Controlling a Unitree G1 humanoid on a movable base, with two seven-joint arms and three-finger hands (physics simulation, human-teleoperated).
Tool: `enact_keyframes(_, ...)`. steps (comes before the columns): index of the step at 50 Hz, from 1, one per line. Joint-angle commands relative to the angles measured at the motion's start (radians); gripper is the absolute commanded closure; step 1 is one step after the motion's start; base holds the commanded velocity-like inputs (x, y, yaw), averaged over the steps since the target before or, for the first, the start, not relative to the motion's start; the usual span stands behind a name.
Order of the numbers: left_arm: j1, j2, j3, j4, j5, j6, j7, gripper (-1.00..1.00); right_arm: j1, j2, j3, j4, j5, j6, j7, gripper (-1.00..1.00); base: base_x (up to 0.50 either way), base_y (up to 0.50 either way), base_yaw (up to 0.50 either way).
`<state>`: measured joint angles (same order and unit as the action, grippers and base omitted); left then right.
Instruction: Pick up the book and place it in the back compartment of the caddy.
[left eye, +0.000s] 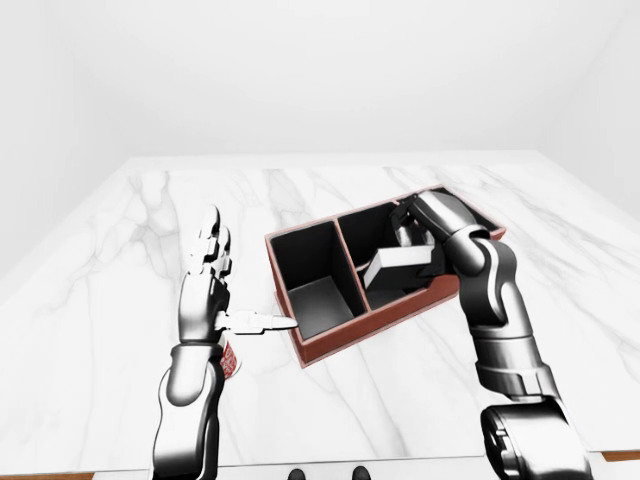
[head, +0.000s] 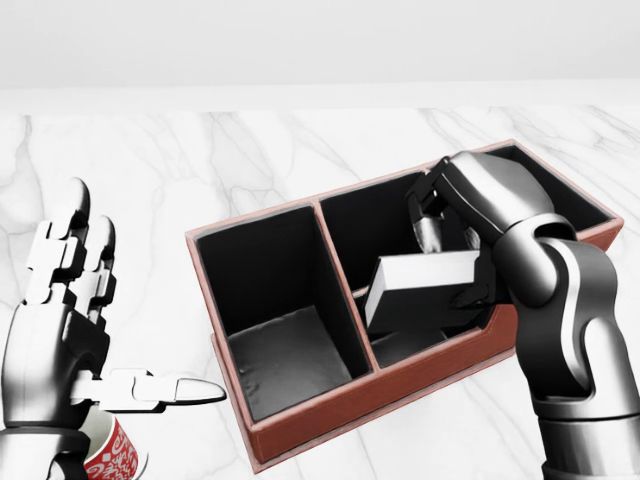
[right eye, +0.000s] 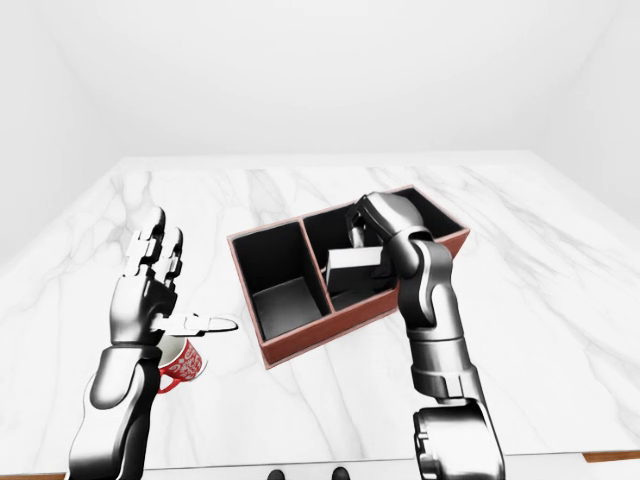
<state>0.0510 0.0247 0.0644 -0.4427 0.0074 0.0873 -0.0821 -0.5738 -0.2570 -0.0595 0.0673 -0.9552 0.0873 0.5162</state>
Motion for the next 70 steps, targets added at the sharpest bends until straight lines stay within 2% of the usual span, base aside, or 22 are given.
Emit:
enact_keyframes(1,0.000,0.000,-0.001,0.005,0.003,0.000,0.002,-1.00,-0.024,-0.009,-0.014,0.010,-0.002,0.000,-0.026,1.00,0.00,0.00,0.00)
enact_keyframes(17,-0.003,0.000,-0.001,0.009,0.001,0.000,0.001,-1.00,-0.053,-0.023,-0.016,0.062,-0.006,0.000,-0.061,1.00,0.00,0.00,0.00)
enact_keyframes(38,0.001,-0.001,-0.003,0.002,0.002,0.000,0.001,-1.00,-0.070,-0.015,-0.002,0.200,0.027,0.000,-0.182,1.00,0.00,0.00,0.00)
enact_keyframes(68,0.000,-0.001,-0.006,0.016,0.003,0.000,0.002,-1.00,-0.060,-0.007,0.008,0.244,0.022,0.000,-0.222,1.00,0.00,0.00,0.00)
enact_keyframes(70,0.001,-0.001,-0.006,0.013,0.003,0.000,0.001,-1.00,-0.060,-0.006,0.011,0.252,0.021,-0.008,-0.226,1.00,0.00,0.00,0.00)
